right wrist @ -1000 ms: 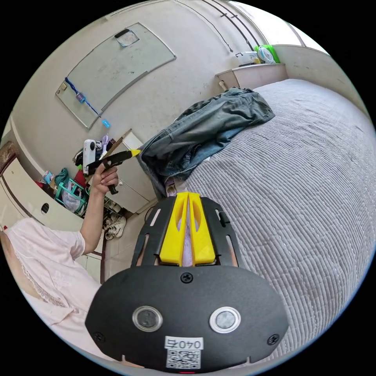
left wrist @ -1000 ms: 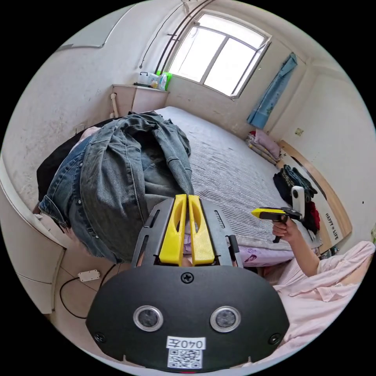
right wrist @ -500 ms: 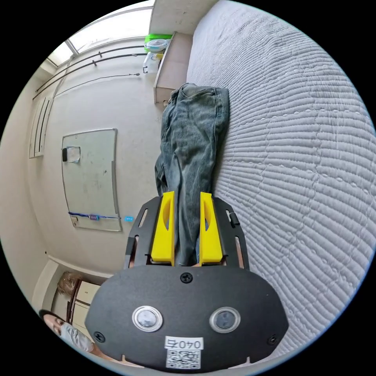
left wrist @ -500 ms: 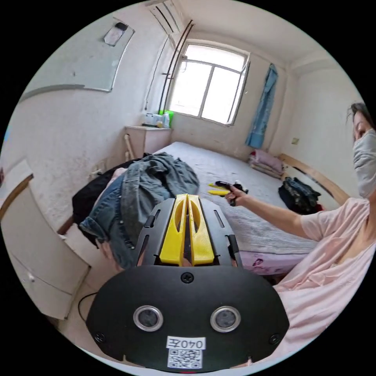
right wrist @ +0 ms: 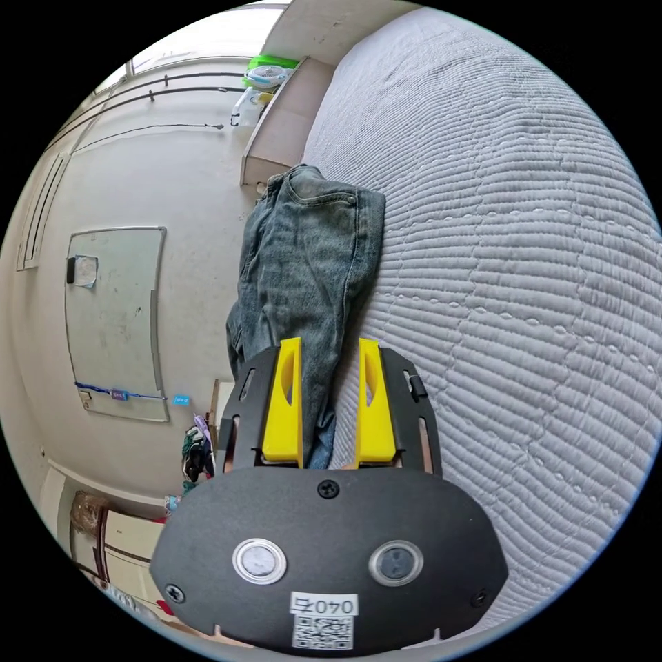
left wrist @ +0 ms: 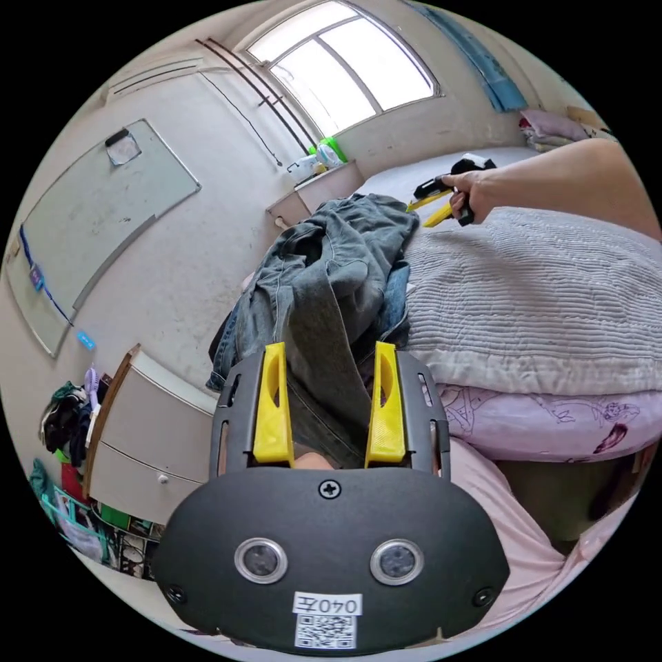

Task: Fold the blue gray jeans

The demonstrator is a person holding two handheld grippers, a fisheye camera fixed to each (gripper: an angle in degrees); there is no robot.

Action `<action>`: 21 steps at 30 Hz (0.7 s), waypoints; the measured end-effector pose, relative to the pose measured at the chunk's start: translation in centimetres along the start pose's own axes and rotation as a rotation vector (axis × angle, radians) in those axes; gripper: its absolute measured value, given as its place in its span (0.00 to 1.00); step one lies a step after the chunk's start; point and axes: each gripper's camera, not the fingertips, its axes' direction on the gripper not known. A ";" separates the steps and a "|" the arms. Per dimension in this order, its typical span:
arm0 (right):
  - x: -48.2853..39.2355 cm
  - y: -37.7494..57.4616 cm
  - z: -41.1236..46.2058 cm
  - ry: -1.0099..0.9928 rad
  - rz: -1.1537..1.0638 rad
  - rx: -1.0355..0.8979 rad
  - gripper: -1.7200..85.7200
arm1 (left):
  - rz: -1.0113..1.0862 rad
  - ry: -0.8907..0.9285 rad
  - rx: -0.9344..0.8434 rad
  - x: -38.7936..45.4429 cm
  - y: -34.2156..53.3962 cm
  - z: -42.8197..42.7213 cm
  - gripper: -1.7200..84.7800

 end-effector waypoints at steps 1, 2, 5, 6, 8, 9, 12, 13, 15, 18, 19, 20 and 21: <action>0.2 -0.3 0.5 0.001 0.014 0.000 0.16 | -0.007 -0.014 -0.021 0.1 -0.1 0.5 0.10; 0.4 -0.5 1.0 -0.002 0.027 0.001 0.16 | -0.028 -0.065 -0.042 -0.1 0.0 1.2 0.05; 0.7 -0.9 1.9 -0.020 0.055 0.029 0.16 | -0.075 0.024 -0.001 -2.8 0.8 0.3 0.02; 0.8 -1.0 2.0 -0.028 0.062 0.032 0.16 | -0.125 0.124 0.013 -4.9 1.2 -0.6 0.01; 1.0 -1.1 2.6 -0.055 0.094 0.044 0.16 | -0.204 0.292 0.050 -9.0 2.2 -2.3 0.01; 1.1 -1.1 2.8 -0.060 0.100 0.045 0.15 | -0.264 0.441 0.079 -12.1 3.0 -3.2 0.01; 1.3 -0.8 3.2 -0.075 0.136 0.018 0.07 | -0.358 0.747 0.099 -17.8 5.0 -3.1 0.01; 1.1 -0.4 2.8 -0.085 0.130 0.021 0.05 | -0.365 0.780 0.104 -18.5 5.3 -3.1 0.01; 0.4 0.1 1.4 -0.074 0.116 0.036 0.02 | -0.345 0.824 0.083 -19.9 5.6 -2.6 0.01; -1.4 0.7 -3.2 -0.076 0.081 0.113 0.01 | -0.313 0.920 0.085 -20.4 5.0 -2.1 0.01; -2.4 0.9 -5.6 -0.069 0.059 0.147 0.01 | -0.300 0.945 0.089 -20.4 4.7 -2.1 0.01; -3.5 1.1 -8.3 -0.053 0.031 0.186 0.01 | -0.253 0.999 0.092 -20.0 4.0 -2.0 0.01; -4.1 1.4 -9.7 -0.049 0.018 0.205 0.01 | -0.196 1.056 0.092 -19.3 3.2 -1.9 0.01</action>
